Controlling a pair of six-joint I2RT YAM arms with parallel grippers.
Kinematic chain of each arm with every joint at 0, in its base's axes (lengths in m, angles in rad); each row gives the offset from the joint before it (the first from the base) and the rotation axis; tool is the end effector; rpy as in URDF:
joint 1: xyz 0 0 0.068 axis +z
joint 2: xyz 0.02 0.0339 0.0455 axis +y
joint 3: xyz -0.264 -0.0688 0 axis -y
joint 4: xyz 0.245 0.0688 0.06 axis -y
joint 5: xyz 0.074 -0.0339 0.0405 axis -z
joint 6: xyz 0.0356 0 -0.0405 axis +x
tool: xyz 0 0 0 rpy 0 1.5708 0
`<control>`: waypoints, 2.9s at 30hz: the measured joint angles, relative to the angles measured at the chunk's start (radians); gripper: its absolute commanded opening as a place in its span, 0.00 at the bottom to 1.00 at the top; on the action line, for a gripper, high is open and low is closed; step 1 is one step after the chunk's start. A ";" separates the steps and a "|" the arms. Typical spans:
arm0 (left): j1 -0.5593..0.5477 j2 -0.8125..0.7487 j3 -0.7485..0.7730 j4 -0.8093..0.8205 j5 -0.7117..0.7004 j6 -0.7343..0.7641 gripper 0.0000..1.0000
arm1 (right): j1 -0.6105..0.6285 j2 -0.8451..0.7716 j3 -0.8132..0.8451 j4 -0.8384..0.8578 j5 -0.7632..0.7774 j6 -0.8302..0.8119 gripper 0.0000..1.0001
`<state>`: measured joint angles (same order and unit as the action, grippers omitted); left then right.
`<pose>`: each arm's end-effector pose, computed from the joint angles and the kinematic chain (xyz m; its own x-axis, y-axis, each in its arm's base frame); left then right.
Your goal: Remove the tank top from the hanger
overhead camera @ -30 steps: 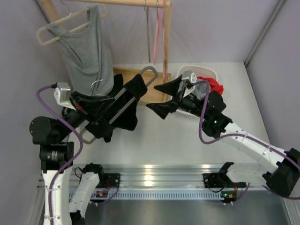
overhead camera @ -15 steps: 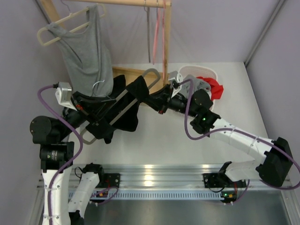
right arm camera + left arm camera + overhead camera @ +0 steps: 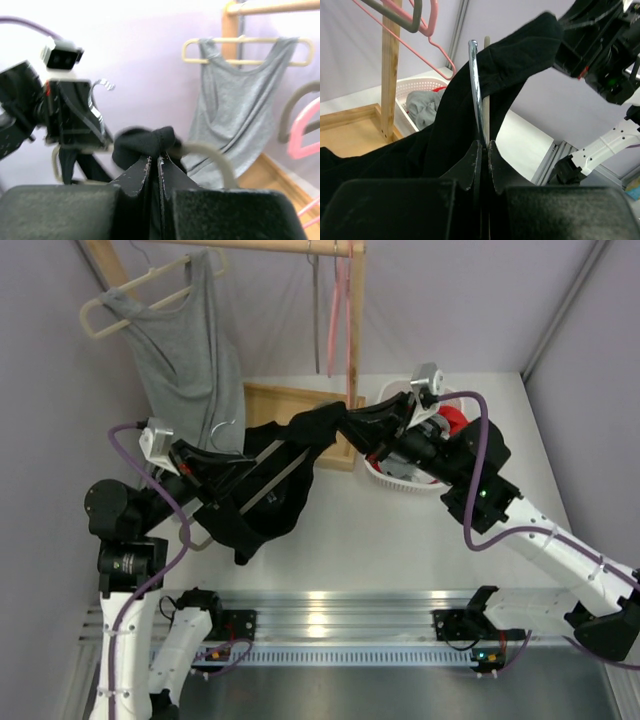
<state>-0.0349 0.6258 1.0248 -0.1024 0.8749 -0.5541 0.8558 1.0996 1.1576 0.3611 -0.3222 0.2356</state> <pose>0.1001 -0.0308 0.4469 -0.1493 -0.3323 -0.9313 0.7965 0.5177 -0.3125 0.1486 0.1884 0.4667 0.0480 0.3930 -0.9183 -0.9431 0.3206 0.0879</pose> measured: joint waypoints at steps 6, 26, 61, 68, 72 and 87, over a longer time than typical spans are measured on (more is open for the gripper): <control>-0.016 -0.004 -0.005 0.002 0.040 0.000 0.00 | 0.000 0.039 0.122 -0.106 0.159 -0.029 0.00; -0.123 0.051 -0.006 0.003 0.134 0.011 0.00 | -0.024 0.031 0.161 -0.291 0.486 -0.076 0.00; -0.182 0.166 0.170 -0.004 0.038 0.055 0.00 | 0.019 -0.253 -0.513 -0.046 0.159 -0.051 0.11; -0.229 0.174 0.216 -0.004 0.024 0.054 0.00 | 0.264 0.010 -0.521 0.222 0.164 -0.063 0.89; -0.235 0.165 0.258 -0.002 0.018 0.047 0.00 | 0.278 0.152 -0.518 0.385 0.151 -0.043 0.98; -0.237 0.100 0.201 0.359 0.024 -0.168 0.00 | 0.298 0.397 -0.351 0.628 0.142 -0.059 0.02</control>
<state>-0.2718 0.7258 1.2263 0.2569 0.8986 -0.7219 1.1542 1.4963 0.8066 0.9886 -0.1799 0.1764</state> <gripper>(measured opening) 0.044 0.335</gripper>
